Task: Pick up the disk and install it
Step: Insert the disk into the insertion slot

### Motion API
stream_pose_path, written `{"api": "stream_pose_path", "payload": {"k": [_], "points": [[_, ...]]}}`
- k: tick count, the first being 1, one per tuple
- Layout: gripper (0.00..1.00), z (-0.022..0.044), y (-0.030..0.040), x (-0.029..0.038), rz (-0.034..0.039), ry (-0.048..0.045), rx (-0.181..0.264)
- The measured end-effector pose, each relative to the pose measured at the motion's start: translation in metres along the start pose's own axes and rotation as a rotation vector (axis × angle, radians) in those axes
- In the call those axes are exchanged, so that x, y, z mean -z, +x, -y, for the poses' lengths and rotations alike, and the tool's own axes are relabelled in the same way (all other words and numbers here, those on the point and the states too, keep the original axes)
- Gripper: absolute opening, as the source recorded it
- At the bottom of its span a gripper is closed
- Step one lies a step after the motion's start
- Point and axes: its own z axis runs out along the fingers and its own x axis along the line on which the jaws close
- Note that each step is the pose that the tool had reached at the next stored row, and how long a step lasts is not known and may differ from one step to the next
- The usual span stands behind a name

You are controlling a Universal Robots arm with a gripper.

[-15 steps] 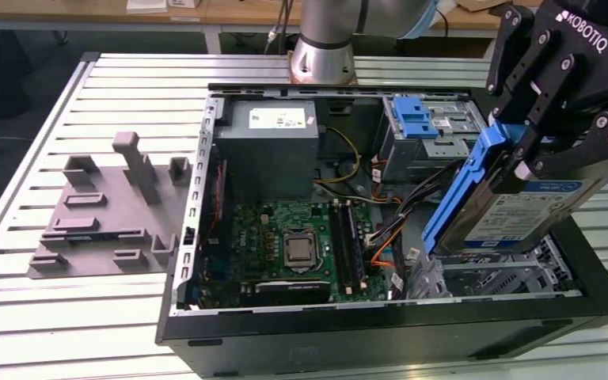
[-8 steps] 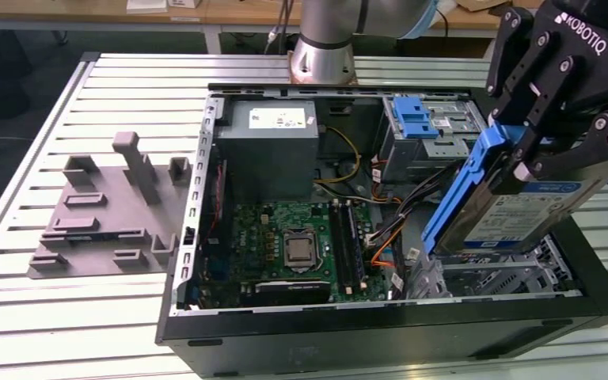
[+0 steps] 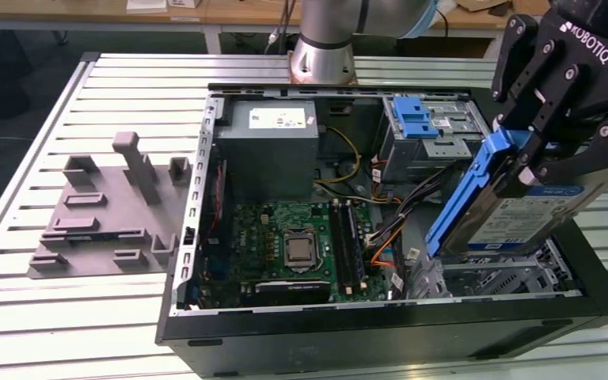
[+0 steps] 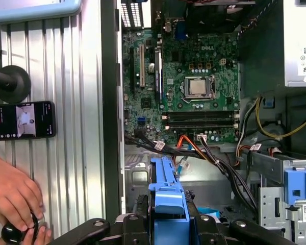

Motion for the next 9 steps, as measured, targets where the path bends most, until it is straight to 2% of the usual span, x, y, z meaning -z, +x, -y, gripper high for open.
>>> {"api": "stream_pose_path", "payload": {"k": [9], "points": [[0.36, 0.0070, -0.0039, -0.0050, 0.0004, 0.0000, 0.000]]}}
